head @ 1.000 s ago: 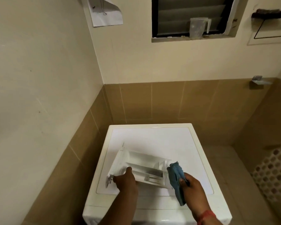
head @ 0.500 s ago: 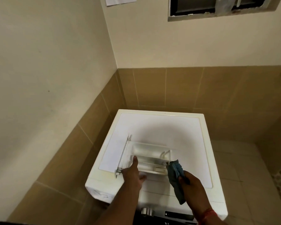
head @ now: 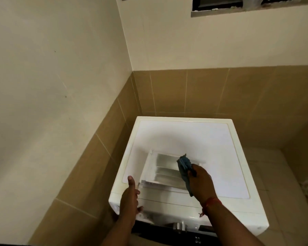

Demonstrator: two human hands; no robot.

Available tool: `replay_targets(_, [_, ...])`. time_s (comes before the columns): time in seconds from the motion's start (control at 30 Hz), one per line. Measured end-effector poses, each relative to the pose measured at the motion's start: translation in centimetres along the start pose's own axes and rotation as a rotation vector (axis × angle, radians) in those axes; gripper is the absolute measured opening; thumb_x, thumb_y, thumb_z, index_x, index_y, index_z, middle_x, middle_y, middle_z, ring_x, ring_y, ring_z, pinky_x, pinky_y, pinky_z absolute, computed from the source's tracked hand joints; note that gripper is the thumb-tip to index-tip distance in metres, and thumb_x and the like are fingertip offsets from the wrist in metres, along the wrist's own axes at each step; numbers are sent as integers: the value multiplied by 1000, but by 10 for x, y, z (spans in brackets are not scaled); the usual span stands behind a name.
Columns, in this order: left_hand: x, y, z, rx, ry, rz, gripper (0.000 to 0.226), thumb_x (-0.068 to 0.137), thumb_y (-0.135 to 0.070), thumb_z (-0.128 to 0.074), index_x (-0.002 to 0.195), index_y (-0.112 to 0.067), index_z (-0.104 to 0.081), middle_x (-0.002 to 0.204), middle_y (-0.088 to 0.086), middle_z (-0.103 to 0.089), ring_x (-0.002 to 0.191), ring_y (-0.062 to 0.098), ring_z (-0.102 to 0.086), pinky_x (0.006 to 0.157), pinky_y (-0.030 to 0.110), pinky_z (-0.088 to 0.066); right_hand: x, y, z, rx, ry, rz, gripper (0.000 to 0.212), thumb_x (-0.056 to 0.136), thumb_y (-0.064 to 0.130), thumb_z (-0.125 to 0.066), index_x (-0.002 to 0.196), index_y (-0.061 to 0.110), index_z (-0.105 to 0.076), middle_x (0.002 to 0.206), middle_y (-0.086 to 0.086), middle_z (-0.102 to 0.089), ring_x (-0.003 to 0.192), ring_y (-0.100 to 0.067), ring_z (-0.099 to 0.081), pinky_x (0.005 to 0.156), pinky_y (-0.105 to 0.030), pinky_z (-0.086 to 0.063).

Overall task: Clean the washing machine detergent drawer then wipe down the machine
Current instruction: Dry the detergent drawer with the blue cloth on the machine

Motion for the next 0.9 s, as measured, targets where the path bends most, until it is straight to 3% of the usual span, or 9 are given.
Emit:
replay_targets(0.1, [18, -32, 20, 196, -88, -350, 63, 83, -71, -38, 79, -12, -57, 71, 3, -55, 69, 22, -56, 69, 42, -53, 13, 22, -28, -86, -28, -6, 18, 91, 3, -49, 75, 3, -58, 76, -13, -61, 65, -24, -54, 49, -24, -39])
replay_targets(0.17, [26, -60, 16, 228, 44, -514, 47, 90, -59, -42, 84, -15, -55, 78, 0, -54, 71, 14, -53, 64, 29, -47, 31, 34, -51, -136, -62, -12, 10, 84, 2, -58, 74, 5, -61, 79, -15, -63, 70, -27, -59, 53, -28, -39])
replay_targets(0.23, [35, -83, 0, 297, 227, -596, 32, 98, -49, -41, 111, -24, -55, 110, -8, -53, 99, 7, -53, 81, 20, -43, 49, 49, -70, -187, -105, 11, 11, 82, -2, -57, 87, 2, -66, 91, -20, -62, 79, -32, -61, 61, -27, -39])
replay_targets(0.33, [51, -95, -31, 373, 465, -585, 53, 102, -51, -27, 148, -25, -34, 146, -8, -37, 134, 10, -37, 108, 27, -29, 64, 72, -104, -321, -96, 116, 32, 86, -1, -53, 116, 2, -64, 111, -21, -57, 98, -37, -59, 82, -33, -45])
replay_targets(0.4, [60, -89, -46, 296, 564, -491, 67, 96, -67, -23, 147, -26, -36, 150, -4, -40, 136, 10, -39, 117, 35, -26, 66, 78, -127, -458, -13, 175, 35, 92, 9, -52, 126, 9, -59, 126, -15, -53, 107, -35, -55, 94, -33, -41])
replay_targets(0.47, [75, -81, -54, 261, 550, -463, 90, 80, -86, -21, 145, -27, -40, 147, -1, -46, 134, 12, -44, 117, 42, -32, 67, 76, -142, -491, -8, 168, 29, 97, 19, -48, 121, 12, -63, 131, -10, -50, 108, -32, -50, 96, -32, -41])
replay_targets(0.63, [74, -70, -57, 280, 484, -547, 54, 105, -44, -18, 155, -25, -20, 161, -5, -22, 146, 10, -22, 119, 25, -16, 52, 63, -145, -470, -36, 238, 28, 97, 24, -51, 116, 14, -68, 118, -5, -56, 104, -27, -49, 90, -29, -43])
replay_targets(0.77, [76, -63, -58, 271, 472, -582, 53, 104, -44, -17, 155, -29, -15, 163, -7, -6, 149, 7, -8, 115, 19, -7, 31, 50, -146, -552, -15, 307, 32, 89, 14, -58, 120, 13, -65, 108, -6, -61, 100, -25, -51, 85, -31, -48])
replay_targets(0.9, [79, -62, -60, 279, 448, -552, 55, 104, -45, -18, 156, -27, -11, 164, -6, 1, 150, 11, -7, 117, 23, -8, 5, 43, -137, -505, 15, 368, 35, 76, -2, -50, 102, 12, -69, 91, -5, -64, 84, -16, -44, 72, -26, -42])
Point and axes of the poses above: each hand's wrist, its own x-axis towards the middle knuckle, its own z-axis out of the back of the hand, y = z × x, the point moved 2 cm from there along x, towards the middle knuckle
